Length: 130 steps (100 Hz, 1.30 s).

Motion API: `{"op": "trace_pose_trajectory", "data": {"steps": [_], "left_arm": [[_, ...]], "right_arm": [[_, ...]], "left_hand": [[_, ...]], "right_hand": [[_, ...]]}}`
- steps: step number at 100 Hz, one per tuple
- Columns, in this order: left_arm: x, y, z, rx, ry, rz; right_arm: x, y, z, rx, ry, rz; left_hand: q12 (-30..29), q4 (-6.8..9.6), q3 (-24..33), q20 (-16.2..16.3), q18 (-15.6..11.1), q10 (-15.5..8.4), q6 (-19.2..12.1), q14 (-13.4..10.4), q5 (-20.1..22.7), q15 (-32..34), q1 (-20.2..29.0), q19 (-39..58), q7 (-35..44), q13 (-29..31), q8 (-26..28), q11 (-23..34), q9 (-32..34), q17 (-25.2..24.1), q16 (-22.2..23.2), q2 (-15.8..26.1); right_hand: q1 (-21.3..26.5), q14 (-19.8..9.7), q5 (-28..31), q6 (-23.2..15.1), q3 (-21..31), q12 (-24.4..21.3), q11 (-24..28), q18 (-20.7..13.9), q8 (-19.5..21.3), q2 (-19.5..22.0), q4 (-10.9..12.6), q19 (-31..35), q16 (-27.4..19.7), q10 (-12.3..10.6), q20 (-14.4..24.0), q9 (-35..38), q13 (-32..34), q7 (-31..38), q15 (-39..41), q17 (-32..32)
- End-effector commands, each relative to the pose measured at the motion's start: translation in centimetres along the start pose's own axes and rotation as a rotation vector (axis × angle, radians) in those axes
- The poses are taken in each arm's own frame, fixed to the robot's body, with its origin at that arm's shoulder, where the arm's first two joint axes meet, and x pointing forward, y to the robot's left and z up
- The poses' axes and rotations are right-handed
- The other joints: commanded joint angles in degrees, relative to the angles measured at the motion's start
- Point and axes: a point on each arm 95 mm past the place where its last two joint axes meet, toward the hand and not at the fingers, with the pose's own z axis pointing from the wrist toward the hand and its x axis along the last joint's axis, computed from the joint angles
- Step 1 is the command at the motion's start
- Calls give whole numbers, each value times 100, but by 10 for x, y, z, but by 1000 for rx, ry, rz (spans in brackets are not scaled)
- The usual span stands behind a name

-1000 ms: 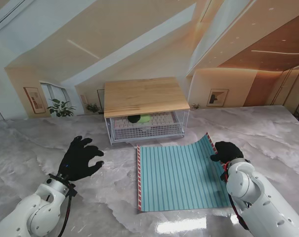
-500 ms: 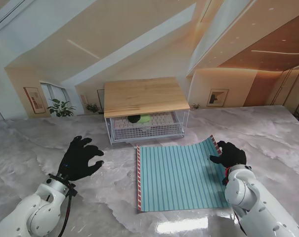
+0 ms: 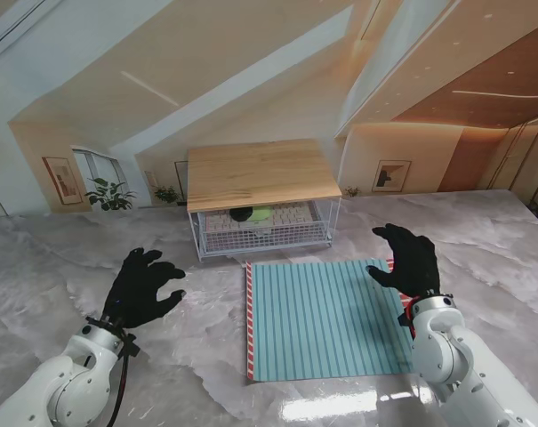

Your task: Unroll the mouse pad and set up the keyboard and mouse from the tabletop organizer

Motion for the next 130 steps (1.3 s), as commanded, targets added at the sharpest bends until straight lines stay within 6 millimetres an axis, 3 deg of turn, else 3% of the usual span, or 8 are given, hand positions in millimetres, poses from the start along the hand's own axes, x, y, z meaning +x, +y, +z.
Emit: {"op": "trace_pose_trajectory", "data": {"steps": [1, 38, 41, 50, 52, 56, 98, 130], "left_arm": [[4, 2, -2, -15, -1, -11], [3, 1, -9, -24, -30, -26], [3, 1, -10, -25, -32, -27], [2, 1, -11, -26, -34, -30], [1, 1, -11, -25, -35, -30], [1, 0, -12, -23, -36, -32], [-4, 0, -14, -27, -34, -46], [-6, 0, -13, -32, -30, -52]], "right_arm": [[18, 7, 2, 0, 60, -7], [84, 14, 17, 34, 327, -70], [89, 14, 20, 41, 344, -75], [105, 10, 28, 62, 389, -96], [108, 9, 30, 68, 398, -100], [115, 7, 33, 81, 411, -108], [167, -20, 71, 178, 461, -179], [188, -37, 92, 209, 425, -208]], "left_hand": [[-6, 104, -79, 53, 13, 62, 11, 96, -168, -61, -77, -103, -83, -251, -47, -50, -236, -56, 20, 38], [-123, 149, -219, 2, 180, -137, -11, 246, -641, -118, -64, 697, -483, -271, -239, -168, -964, 43, 38, 63], [-142, 165, -243, -321, 182, -155, 6, 250, -677, -103, -63, 1034, -555, -268, -287, -169, -1041, 7, 27, 65], [-149, 169, -253, -421, 151, -189, 58, 277, -773, -60, -72, 1520, -740, -249, -387, -185, -1231, 17, 23, 60], [-153, 170, -249, -444, 135, -195, 69, 274, -787, -56, -66, 1577, -762, -250, -398, -191, -1258, 25, 21, 59], [-157, 171, -246, -461, 105, -198, 88, 261, -807, -48, -65, 1647, -789, -244, -412, -202, -1308, 49, 21, 57], [-157, 165, -255, -579, 116, -210, 85, 232, -808, -12, -86, 2096, -910, -226, -485, -184, -1330, -12, 1, 67], [-156, 167, -251, -639, 149, -208, 75, 224, -807, -16, -95, 2099, -885, -195, -472, -181, -1290, -24, -3, 63]], "right_hand": [[63, -200, -289, -62, -63, -83, -163, -261, -73, 172, 121, -333, -120, -165, -170, -130, -325, -140, -216, -67], [215, -114, -251, 377, 62, 144, 286, -594, -115, 203, 173, -724, -60, 46, -450, -103, -295, 147, -97, 158], [218, -97, -247, 436, 80, 149, 303, -617, -133, 195, 171, -714, -47, 64, -474, -99, -285, 168, -71, 179], [184, -76, -262, 568, 150, 158, 361, -663, -236, 162, 140, -633, -13, 112, -656, -113, -310, 303, -12, 223], [182, -71, -281, 592, 187, 140, 368, -673, -443, 153, 74, -393, -23, 113, -1090, -117, -310, 418, -29, 190], [176, -52, -287, 628, 200, 135, 369, -687, -509, 147, 60, -313, -15, 115, -1233, -120, -291, 453, -11, 175], [129, -19, -285, 751, 264, 117, 319, -707, -511, 109, 86, -308, 13, 168, -1390, -125, -309, 492, 39, 181], [116, 5, -292, 779, 273, 126, 331, -699, -513, 122, 87, -275, 16, 204, -1468, -129, -310, 502, 45, 183]]}}
